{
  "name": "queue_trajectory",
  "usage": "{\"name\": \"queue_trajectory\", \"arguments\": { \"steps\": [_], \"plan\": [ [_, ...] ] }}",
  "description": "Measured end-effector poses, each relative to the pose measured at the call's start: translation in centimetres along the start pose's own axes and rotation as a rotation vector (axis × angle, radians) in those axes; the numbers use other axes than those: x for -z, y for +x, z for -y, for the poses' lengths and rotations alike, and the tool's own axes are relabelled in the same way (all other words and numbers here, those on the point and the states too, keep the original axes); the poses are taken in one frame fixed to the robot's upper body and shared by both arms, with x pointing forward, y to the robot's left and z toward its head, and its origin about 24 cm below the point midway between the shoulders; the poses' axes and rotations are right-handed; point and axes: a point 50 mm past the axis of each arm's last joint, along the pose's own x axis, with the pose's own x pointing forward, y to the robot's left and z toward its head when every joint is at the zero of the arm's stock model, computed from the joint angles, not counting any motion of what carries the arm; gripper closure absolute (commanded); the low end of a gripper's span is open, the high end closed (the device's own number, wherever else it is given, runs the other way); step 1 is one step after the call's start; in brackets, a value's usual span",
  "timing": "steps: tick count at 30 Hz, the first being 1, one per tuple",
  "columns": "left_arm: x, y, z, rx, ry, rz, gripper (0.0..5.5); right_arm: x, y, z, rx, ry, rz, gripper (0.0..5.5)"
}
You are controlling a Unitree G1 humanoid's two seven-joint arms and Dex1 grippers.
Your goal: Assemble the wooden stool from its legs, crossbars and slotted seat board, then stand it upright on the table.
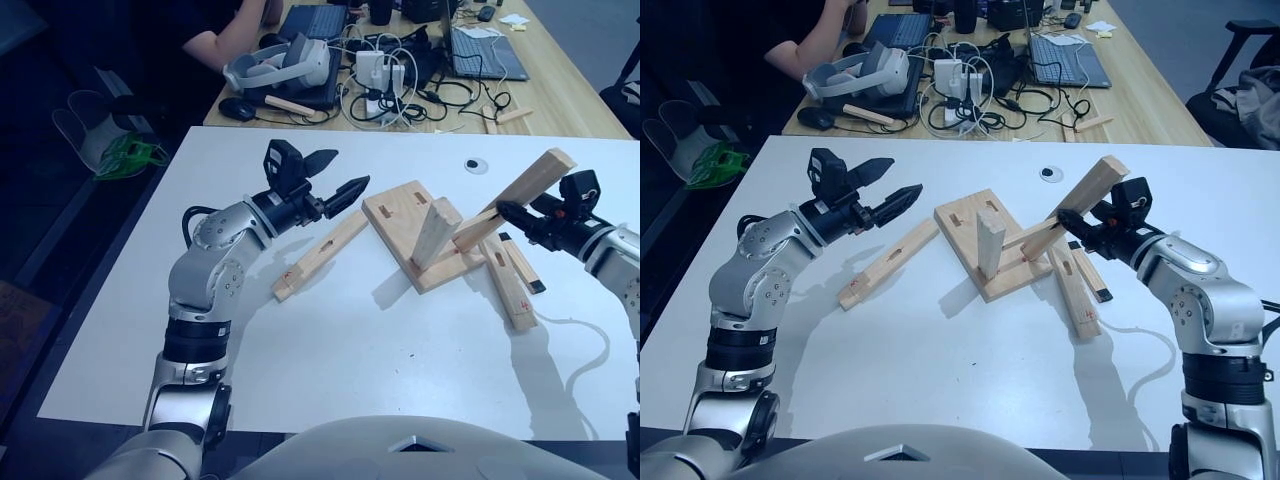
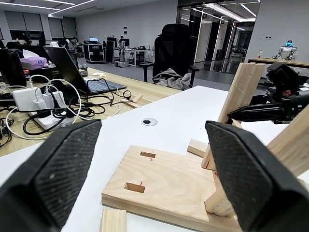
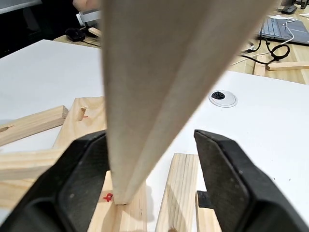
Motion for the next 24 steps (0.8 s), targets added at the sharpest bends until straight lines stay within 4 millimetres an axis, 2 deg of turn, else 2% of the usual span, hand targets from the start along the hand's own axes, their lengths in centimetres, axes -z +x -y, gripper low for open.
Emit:
{"name": "queue_trajectory", "arguments": {
  "steps": [6,11,14,16,17,18,21,24],
  "plan": [
    [0.1,0.0,-0.1,-0.011,0.001,-0.002,1.52,-0.3,-0.1,0.0,-0.043,0.248,0.134,2.09],
    [0.1,0.0,-0.2,-0.013,0.002,0.001,1.52,-3.8,0.2,-1.0,-0.093,0.251,0.258,2.09],
    [0.1,0.0,-0.2,-0.012,0.002,0.002,1.52,-4.8,0.4,-1.2,-0.086,0.224,0.272,2.09],
    [0.1,0.0,-0.2,-0.012,0.003,0.002,1.52,-3.2,1.0,-1.2,-0.036,0.142,0.118,2.09],
    [0.1,0.0,-0.2,-0.01,0.003,0.002,1.52,-1.6,1.2,-0.9,-0.014,0.109,0.007,2.09],
    [0.1,0.0,-0.2,-0.009,0.004,0.001,1.52,-1.0,1.1,-0.8,-0.027,0.094,-0.024,2.09],
    [0.0,0.0,-0.1,-0.004,0.005,0.002,1.52,-0.7,1.2,-0.5,-0.019,0.019,-0.068,2.09],
    [0.1,0.1,-0.2,-0.005,0.003,-0.002,1.52,-0.3,1.6,-0.6,-0.029,0.036,-0.027,2.09]
  ]
}}
